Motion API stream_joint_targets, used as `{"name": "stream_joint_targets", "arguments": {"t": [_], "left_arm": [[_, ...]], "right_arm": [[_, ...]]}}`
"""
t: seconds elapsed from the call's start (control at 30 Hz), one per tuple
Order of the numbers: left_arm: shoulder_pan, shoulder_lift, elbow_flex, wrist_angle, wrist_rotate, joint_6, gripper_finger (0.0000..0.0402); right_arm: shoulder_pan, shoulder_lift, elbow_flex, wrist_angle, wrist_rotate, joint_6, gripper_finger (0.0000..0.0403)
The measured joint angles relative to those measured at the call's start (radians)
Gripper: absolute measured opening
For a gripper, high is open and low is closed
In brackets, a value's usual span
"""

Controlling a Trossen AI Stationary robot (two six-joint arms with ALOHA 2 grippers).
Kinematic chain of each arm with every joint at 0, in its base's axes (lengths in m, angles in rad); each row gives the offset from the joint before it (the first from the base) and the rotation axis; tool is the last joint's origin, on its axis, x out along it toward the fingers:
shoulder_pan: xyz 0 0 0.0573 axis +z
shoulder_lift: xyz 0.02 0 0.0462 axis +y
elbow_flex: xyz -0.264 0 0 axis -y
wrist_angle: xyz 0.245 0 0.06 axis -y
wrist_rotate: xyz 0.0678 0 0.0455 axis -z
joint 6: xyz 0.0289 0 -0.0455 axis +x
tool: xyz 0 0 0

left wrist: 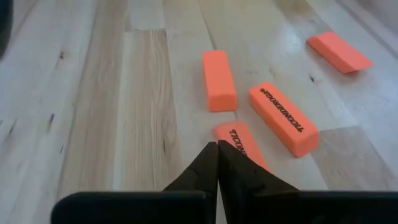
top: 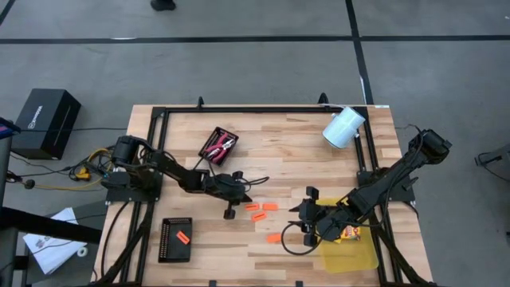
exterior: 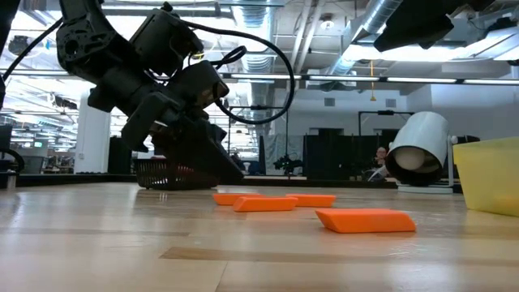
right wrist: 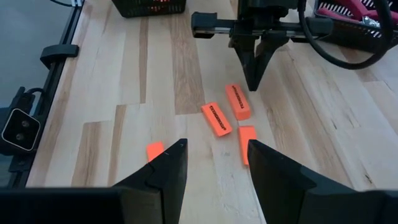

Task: Pick & Place School Supplies
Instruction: Put the orange eraser into the bottom black basket

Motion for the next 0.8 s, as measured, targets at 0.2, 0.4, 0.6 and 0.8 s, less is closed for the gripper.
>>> {"name": "stream_joint_targets", "arguments": {"t": [0.2, 0.4, 0.6, 0.8], "left_arm": [[0.0, 0.0, 0.0, 0.0, 0.036, -0.001, 0.0003], [0.0, 0.0, 0.0, -0.004, 0.056, -0.001, 0.0003], [0.0, 0.012, 0.0, -0.016, 0.056, -0.001, 0.0003], [0.0, 0.045, 0.002, 0.003, 0.053, -0.006, 0.0003]], "right_arm": [[0.0, 0.0, 0.0, 0.0, 0.0, 0.0, 0.0159], [0.0, 0.0, 0.0, 0.0, 0.0, 0.0, 0.0159], [0.0, 0.0, 0.0, 0.0, 0.0, 0.0, 0.0159], [0.0, 0.0, 0.0, 0.0, -0.001, 0.0, 0.0159]]}}
